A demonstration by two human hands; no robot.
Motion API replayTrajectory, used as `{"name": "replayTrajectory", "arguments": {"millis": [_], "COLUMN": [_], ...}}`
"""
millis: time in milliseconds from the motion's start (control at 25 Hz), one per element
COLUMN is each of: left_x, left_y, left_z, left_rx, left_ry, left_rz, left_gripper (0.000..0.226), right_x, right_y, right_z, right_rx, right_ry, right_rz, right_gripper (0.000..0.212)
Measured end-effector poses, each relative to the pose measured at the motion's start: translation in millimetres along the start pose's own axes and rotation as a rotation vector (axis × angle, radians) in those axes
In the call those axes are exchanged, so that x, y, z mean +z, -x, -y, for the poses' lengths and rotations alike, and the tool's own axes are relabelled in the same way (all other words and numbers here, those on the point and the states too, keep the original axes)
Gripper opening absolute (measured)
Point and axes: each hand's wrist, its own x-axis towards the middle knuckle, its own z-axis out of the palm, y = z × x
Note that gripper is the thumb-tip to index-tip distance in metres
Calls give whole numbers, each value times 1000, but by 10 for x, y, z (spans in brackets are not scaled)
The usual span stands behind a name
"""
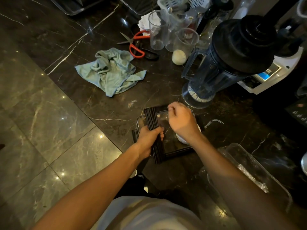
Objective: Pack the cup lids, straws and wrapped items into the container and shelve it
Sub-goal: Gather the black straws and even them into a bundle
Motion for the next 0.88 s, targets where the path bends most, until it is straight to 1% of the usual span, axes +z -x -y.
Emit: {"name": "replayTrajectory", "arguments": {"millis": [40, 80, 160, 200, 240, 280, 320, 360, 400, 480, 520, 640, 720, 800, 880], "left_x": [-26, -43, -40, -19, 2, 31, 59, 83, 107, 152, 179, 270, 278, 265, 244], "left_y": [-59, -116, -179, -187, -188, -188, -182, -182, -185, -187, -176, -165, -167, -160, -111], "left_z": [-19, -29, -61, -79, -96, -106, -122, -125, -124, -120, -126, -99, -78, -68, -77], "left_rx": [17, 24, 22, 17, 11, -3, -17, -30, -43, -60, -63, -67, -50, -7, 41], "left_ry": [7, 13, 52, 72, 85, 96, 102, 98, 86, 63, 49, -34, -109, -241, -418], "left_rz": [-16, -21, -32, -41, -43, -30, -8, 13, 32, 52, 60, 50, 23, -1, -20], "left_gripper": [12, 11, 8, 10, 17, 24, 28, 30, 30, 21, 16, 10, 6, 10, 20], "right_x": [-11, -1, 67, 123, 186, 249, 307, 342, 372, 408, 424, 442, 460, 483, 502], "right_y": [117, 239, 467, 550, 605, 645, 662, 679, 691, 711, 708, 687, 686, 691, 691], "right_z": [-18, -35, -60, -86, -127, -170, -226, -257, -295, -312, -313, -304, -305, -304, -302], "right_rx": [40, 101, 237, 281, 310, 323, 323, 315, 299, 262, 267, 356, 396, 402, 388], "right_ry": [-28, -65, -140, -181, -218, -229, -206, -163, -97, -25, -43, -159, -163, -109, -21], "right_rz": [-2, 69, 323, 415, 461, 463, 432, 386, 336, 283, 280, 277, 266, 243, 212], "right_gripper": [16, 10, 1, 7, 16, 28, 42, 52, 55, 54, 50, 30, 23, 22, 26]}}
